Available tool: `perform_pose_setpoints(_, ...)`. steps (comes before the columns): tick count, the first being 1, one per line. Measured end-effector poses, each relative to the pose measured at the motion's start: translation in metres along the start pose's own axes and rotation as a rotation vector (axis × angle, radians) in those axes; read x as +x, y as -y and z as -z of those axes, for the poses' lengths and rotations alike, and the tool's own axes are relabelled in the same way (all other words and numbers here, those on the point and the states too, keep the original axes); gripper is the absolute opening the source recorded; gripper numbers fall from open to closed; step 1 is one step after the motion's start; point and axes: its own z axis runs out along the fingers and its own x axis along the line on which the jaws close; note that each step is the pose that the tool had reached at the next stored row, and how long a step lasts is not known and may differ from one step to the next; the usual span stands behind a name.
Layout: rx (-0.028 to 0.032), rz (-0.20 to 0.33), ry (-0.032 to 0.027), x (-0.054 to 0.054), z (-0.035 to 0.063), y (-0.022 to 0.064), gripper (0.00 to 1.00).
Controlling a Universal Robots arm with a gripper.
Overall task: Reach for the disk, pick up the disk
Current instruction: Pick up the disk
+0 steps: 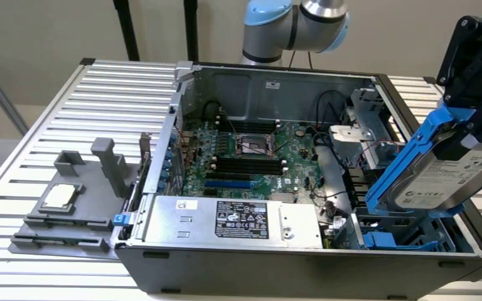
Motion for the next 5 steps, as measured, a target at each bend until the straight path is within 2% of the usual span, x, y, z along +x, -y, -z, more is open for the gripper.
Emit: perform_pose_setpoints(5,0.0000,0.000,0.0000,0.0000,0.0000,0.0000,0.33)
